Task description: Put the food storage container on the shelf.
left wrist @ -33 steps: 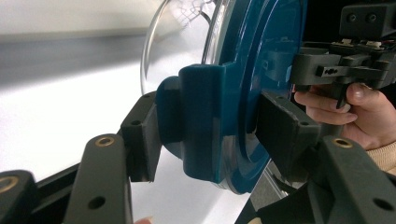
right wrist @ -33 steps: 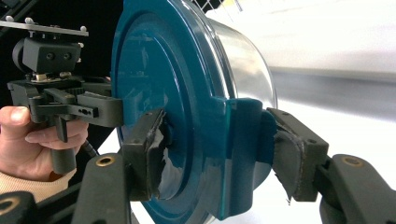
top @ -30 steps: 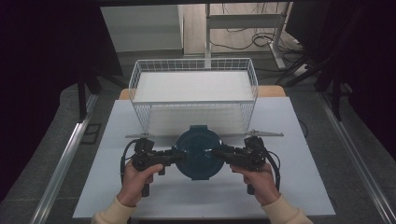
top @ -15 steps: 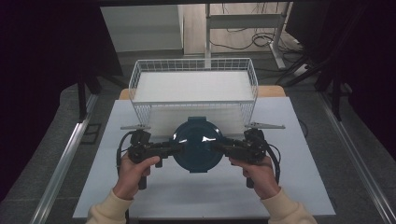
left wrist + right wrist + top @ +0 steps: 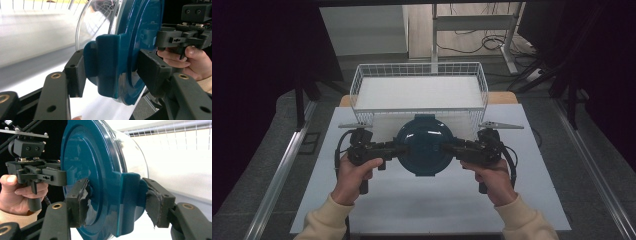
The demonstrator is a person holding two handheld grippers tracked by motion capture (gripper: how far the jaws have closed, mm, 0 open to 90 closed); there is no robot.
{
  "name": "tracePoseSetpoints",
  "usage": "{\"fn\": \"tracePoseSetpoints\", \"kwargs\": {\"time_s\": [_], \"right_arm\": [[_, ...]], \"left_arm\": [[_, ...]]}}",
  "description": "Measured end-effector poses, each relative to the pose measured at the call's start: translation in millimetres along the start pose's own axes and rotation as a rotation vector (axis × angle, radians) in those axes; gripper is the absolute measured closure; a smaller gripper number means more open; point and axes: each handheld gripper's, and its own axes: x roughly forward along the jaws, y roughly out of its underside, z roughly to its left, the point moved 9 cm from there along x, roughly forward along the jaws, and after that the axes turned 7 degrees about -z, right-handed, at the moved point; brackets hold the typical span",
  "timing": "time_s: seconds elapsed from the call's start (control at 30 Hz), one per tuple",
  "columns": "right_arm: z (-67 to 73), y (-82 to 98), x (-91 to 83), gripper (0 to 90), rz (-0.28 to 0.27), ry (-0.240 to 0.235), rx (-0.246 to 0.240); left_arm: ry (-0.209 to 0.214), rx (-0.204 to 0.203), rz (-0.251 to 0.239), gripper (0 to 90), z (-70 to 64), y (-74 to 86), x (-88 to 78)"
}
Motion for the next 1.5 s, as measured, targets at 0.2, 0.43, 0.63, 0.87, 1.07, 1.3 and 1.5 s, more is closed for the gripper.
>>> {"fn": "tracePoseSetpoints", "kwargs": {"time_s": [0.2,0.43,0.63,0.87,1.07,1.3,1.5], "right_arm": [[4.7,-13.9,-2.3,40.9,-0.016,-0.007,-0.020],[8.6,-28.4,-3.6,41.0,-0.022,-0.012,-0.038],[11.0,-44.4,-4.5,41.1,-0.031,-0.013,-0.045],[13.2,-65.9,-5.3,41.3,-0.042,-0.019,-0.062],[14.0,-80.3,-6.5,41.7,-0.051,-0.026,-0.076],[12.5,-98.0,0.3,42.0,-0.051,-0.028,-0.085],[7.8,-116.2,11.8,42.1,-0.045,-0.030,-0.081]], "left_arm": [[0.001,0.019,-0.010,42.5,-5.5,-13.6,-2.8],[0.002,0.028,-0.020,42.5,-10.2,-28.4,-5.0],[0.002,0.042,-0.024,42.4,-13.9,-45.3,-5.5],[0.007,0.047,-0.032,42.4,-17.9,-66.8,-5.2],[0.011,0.061,-0.029,42.5,-19.9,-83.2,-4.4],[0.017,0.069,-0.039,42.5,-14.2,-100.9,-4.6],[0.010,0.061,-0.051,42.5,-4.6,-118.4,-2.6]]}}
